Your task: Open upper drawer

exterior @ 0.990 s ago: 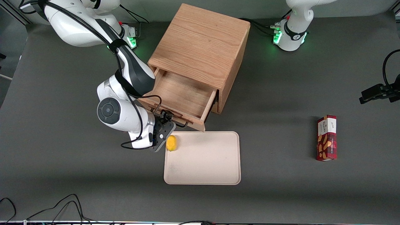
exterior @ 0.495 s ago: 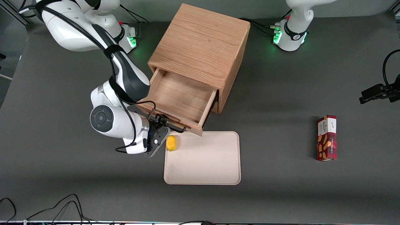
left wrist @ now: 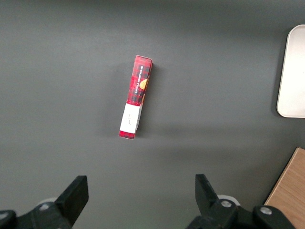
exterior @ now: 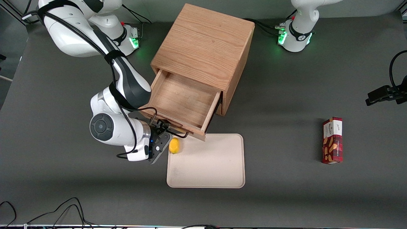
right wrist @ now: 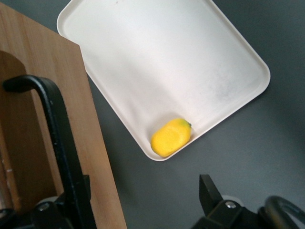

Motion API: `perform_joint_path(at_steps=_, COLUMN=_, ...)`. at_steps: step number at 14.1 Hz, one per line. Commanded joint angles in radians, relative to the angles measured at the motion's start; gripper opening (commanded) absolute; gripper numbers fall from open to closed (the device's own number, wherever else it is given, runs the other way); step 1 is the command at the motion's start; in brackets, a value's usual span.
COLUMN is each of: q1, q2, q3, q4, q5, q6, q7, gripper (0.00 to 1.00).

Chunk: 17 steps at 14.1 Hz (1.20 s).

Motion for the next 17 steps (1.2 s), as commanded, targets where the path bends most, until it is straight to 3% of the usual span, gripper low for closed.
perform_joint_path(at_steps=1, q1=0.000, q2=0.066, q3=-0.006, q4=0.070, q5=-0.048, q6=-0.016, q7=-0.028, gripper=1.00)
perform_joint_path(at_steps=17, q1=0.022, q2=0.195, q3=-0.033, q4=0.235, q5=-0.048, q6=0.010, q7=-0.022, gripper=1.00)
